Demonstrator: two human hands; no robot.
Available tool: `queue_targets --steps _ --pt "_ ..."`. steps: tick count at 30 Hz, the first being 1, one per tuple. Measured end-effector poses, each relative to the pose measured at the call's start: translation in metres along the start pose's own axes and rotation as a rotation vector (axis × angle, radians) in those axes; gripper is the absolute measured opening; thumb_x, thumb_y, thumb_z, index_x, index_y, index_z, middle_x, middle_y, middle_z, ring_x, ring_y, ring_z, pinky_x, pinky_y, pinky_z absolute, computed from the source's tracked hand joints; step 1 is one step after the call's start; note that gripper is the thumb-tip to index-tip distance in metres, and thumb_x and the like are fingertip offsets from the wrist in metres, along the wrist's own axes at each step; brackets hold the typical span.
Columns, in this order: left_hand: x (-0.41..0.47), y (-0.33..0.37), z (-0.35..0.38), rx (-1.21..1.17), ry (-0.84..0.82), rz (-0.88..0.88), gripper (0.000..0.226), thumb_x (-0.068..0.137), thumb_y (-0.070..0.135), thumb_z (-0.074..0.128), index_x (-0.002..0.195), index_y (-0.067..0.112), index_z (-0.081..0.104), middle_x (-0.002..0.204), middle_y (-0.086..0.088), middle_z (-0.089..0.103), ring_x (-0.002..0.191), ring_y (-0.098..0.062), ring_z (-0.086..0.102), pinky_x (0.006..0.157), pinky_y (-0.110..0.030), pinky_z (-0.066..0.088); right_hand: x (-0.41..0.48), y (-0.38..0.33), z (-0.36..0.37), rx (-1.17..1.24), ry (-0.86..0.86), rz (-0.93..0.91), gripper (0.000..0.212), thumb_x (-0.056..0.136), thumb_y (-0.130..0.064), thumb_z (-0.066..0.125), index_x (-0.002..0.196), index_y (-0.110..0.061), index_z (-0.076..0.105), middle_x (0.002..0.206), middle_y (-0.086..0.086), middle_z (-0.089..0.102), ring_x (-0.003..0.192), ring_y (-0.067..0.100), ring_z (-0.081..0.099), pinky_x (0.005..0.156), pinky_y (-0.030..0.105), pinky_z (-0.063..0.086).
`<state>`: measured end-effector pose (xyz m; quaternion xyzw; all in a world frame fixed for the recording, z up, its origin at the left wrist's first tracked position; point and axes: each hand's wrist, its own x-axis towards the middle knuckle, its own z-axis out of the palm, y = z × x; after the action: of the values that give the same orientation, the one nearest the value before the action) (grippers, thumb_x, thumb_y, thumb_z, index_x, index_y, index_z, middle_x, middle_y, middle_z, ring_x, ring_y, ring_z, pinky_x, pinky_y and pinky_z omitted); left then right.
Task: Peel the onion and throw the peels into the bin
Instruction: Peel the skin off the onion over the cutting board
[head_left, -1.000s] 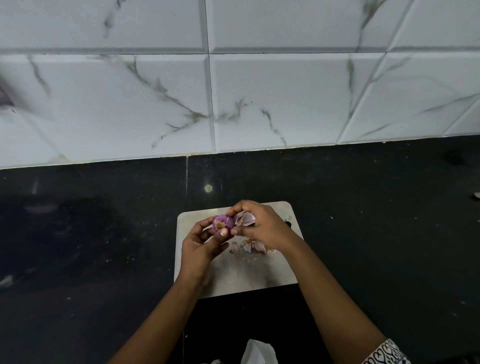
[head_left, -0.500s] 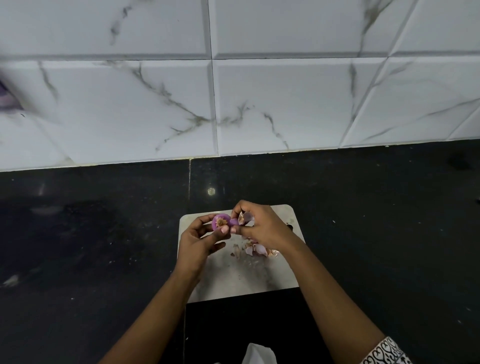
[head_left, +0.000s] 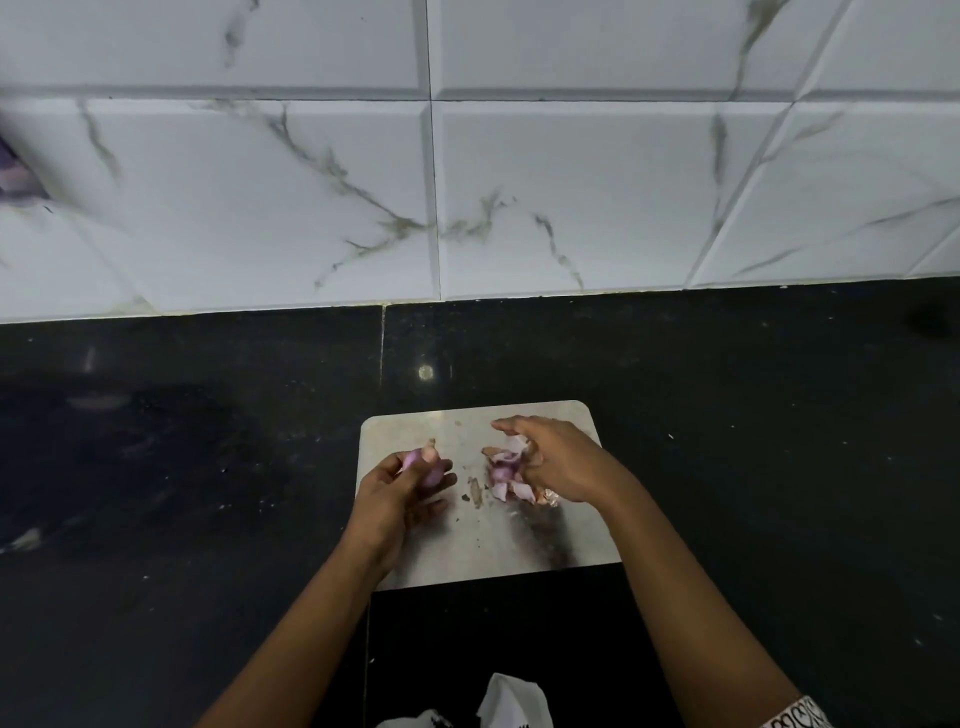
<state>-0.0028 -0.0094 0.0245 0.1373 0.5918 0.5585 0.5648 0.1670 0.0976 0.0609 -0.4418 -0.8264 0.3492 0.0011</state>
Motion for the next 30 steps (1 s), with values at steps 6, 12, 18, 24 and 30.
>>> queue_targets --steps 6,12,18,24,30 --pt "-0.001 -0.001 0.001 0.077 -0.036 0.051 0.024 0.088 0.025 0.057 0.107 0.012 0.062 0.097 -0.008 0.071 0.074 -0.015 0.072 0.061 -0.025 0.056 -0.009 0.004 -0.011 0.206 0.240 0.033 0.039 0.087 0.004 0.051 0.118 -0.020 0.059 0.118 -0.002 0.063 0.101 0.003 0.057 0.080 0.009 0.042" --pt "-0.004 0.000 0.008 0.136 -0.066 0.115 0.039 0.073 0.046 0.053 0.096 0.017 0.065 0.081 -0.001 0.073 0.064 -0.011 0.069 0.066 -0.028 0.055 -0.009 -0.018 -0.002 0.323 0.230 -0.138 0.028 0.083 -0.011 0.066 0.109 -0.021 0.064 0.098 -0.006 0.068 0.089 0.002 0.063 0.082 0.024 0.055" --pt "-0.007 0.006 0.011 0.168 -0.103 0.223 0.040 0.074 0.047 0.054 0.100 0.018 0.064 0.078 0.001 0.074 0.069 -0.014 0.070 0.063 -0.026 0.054 -0.006 -0.037 0.006 0.185 0.248 -0.301 0.026 0.077 -0.015 0.072 0.103 -0.018 0.069 0.098 0.000 0.069 0.086 0.009 0.064 0.077 0.020 0.050" --pt "-0.011 0.015 0.010 0.087 -0.179 0.209 0.035 0.076 0.039 0.057 0.105 0.024 0.067 0.092 0.000 0.076 0.085 -0.017 0.072 0.060 -0.022 0.055 -0.005 -0.037 -0.001 0.117 0.288 -0.353 0.021 0.079 -0.018 0.071 0.099 -0.015 0.072 0.092 0.003 0.072 0.080 0.010 0.065 0.072 0.018 0.050" --pt "-0.009 0.015 0.007 -0.002 -0.211 0.167 0.034 0.075 0.027 0.059 0.106 0.016 0.066 0.096 -0.008 0.074 0.089 -0.022 0.071 0.059 -0.022 0.057 -0.008 -0.035 -0.007 -0.018 0.310 -0.465 0.020 0.080 -0.018 0.070 0.099 -0.011 0.072 0.084 0.007 0.073 0.070 0.013 0.065 0.066 0.025 0.053"
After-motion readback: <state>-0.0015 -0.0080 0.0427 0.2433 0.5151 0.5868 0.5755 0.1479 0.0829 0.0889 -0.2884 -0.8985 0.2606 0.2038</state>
